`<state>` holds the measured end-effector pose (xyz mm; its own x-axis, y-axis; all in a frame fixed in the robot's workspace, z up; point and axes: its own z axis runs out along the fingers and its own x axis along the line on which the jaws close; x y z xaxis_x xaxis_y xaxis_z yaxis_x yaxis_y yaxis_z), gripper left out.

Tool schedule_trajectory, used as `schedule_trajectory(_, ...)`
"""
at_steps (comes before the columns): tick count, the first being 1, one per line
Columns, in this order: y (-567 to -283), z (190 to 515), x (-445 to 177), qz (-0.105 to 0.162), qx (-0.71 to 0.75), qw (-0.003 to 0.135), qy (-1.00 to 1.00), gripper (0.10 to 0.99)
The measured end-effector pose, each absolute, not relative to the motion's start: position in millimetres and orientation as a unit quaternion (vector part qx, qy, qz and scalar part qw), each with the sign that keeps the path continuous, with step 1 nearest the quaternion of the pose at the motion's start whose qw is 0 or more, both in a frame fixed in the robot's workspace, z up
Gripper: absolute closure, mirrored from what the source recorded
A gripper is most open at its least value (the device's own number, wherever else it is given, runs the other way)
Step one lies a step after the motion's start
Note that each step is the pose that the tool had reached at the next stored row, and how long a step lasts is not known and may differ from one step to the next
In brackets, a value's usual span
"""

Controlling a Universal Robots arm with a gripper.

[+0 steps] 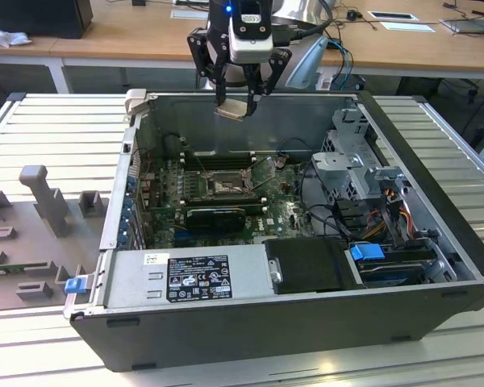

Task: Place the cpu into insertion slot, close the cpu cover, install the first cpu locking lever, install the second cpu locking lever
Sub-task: 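Place the cpu into insertion slot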

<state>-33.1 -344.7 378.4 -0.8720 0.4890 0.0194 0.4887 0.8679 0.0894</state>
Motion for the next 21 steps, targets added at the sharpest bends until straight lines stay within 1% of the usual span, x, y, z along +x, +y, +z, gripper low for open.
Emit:
schedule_trajectory(11, -345.0, 373.7, -33.5, 0.045, 0.279, 0.004, 0.959, 0.561)
schedule_trajectory(21, -345.0, 371.4, -33.5, 0.045, 0.354, 0.007, 0.934, 0.561)
